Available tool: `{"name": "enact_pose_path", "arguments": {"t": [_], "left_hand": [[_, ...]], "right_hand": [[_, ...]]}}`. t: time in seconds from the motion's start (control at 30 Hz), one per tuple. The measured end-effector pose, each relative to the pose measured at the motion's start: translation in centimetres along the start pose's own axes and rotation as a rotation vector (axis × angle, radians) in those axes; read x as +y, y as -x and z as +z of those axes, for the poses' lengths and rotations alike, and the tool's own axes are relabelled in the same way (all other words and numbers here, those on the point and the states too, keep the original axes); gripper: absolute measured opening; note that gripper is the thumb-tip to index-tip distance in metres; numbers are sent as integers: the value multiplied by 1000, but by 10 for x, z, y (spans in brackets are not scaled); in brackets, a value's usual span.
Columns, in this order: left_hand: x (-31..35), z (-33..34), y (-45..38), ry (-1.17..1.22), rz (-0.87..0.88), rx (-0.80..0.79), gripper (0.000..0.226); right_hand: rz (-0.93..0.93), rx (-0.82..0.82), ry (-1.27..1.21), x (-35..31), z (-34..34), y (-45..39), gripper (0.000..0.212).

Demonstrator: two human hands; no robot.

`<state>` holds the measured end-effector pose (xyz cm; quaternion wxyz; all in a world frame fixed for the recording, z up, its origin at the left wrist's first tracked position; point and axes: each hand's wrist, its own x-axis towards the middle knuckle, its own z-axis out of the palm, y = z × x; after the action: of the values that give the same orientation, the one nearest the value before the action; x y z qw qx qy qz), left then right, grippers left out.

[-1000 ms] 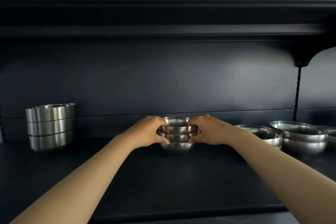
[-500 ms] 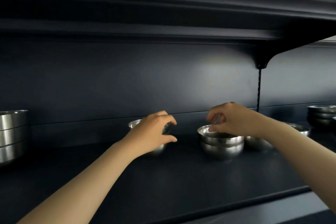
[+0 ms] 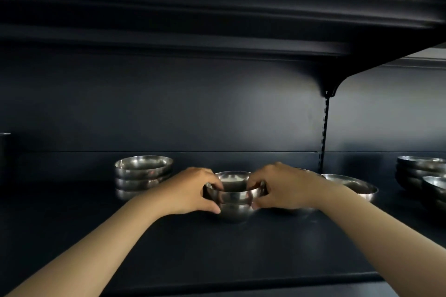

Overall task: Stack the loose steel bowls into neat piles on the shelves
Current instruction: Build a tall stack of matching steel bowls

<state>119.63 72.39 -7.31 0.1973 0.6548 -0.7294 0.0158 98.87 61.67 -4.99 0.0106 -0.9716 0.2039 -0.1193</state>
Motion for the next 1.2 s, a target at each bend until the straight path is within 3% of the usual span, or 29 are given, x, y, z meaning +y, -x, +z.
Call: {"name": "enact_pose_path", "arguments": {"t": [0.23, 0.4, 0.67, 0.87, 1.03, 1.13, 1.2], "left_hand": [[-6, 11, 4, 61, -131, 50, 34], [-12, 19, 9, 92, -116, 145, 27], [-23, 28, 11, 15, -127, 125, 62], [-22, 37, 10, 197, -240, 104, 48], [-24, 46, 6, 481, -263, 116, 77], [-24, 49, 5, 588, -314, 74, 112], [-24, 50, 5, 632, -335, 48, 124]], "right_hand": [[-29, 85, -32, 11, 17, -1, 21], [-29, 148, -114, 15, 28, -9, 23], [-116, 294, -89, 24, 46, -13, 31], [-113, 294, -41, 21, 48, -7, 29], [-65, 293, 12, 18, 50, -4, 40], [-46, 292, 12, 15, 50, -3, 42], [-19, 279, -12, 14, 51, -3, 44]]}}
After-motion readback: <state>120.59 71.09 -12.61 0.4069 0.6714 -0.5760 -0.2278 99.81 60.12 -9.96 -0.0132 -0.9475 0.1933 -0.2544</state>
